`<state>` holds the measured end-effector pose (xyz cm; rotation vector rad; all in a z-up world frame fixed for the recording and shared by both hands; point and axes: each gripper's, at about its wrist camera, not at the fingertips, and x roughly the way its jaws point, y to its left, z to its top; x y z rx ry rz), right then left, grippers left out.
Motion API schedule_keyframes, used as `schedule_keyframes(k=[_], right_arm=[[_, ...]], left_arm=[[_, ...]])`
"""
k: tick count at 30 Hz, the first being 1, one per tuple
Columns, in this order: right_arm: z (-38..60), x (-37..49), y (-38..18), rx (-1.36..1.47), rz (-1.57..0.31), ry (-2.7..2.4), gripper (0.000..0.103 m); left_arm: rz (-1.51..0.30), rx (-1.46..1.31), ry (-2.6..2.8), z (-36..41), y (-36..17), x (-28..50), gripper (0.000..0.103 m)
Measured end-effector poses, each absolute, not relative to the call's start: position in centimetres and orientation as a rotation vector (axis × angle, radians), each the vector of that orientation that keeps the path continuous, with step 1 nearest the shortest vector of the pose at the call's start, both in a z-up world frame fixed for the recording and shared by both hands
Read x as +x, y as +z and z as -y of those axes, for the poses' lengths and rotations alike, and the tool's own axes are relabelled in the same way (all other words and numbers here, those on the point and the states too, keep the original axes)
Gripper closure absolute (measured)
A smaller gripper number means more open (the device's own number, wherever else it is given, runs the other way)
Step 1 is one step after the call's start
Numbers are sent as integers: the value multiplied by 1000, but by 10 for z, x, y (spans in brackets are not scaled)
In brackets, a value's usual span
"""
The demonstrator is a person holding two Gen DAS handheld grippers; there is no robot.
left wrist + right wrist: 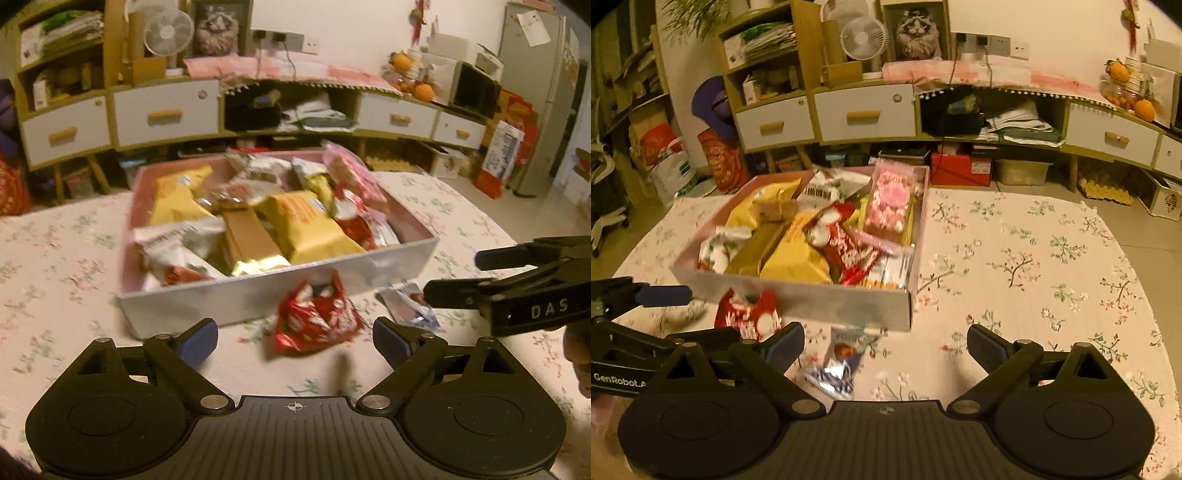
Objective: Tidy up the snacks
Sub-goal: 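Grasp the silver-blue candy with the right tool while the left tool grasps a red candy bag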
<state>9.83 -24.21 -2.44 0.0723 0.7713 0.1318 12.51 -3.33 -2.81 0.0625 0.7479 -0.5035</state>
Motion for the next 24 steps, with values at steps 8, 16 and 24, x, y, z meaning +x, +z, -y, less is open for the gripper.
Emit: schedule_keyframes(k=[8,16,24], right_arm=[[238,94,-38,37,-811,203,55],[228,90,-45,3,-835,246,75],[218,91,-43,-25,-824,246,103]], left_arm=[[-777,-30,-528,37,-41,134,21],[-799,-68,-510,37,-42,138,56],[-790,-38,-497,41,-38,134,65]])
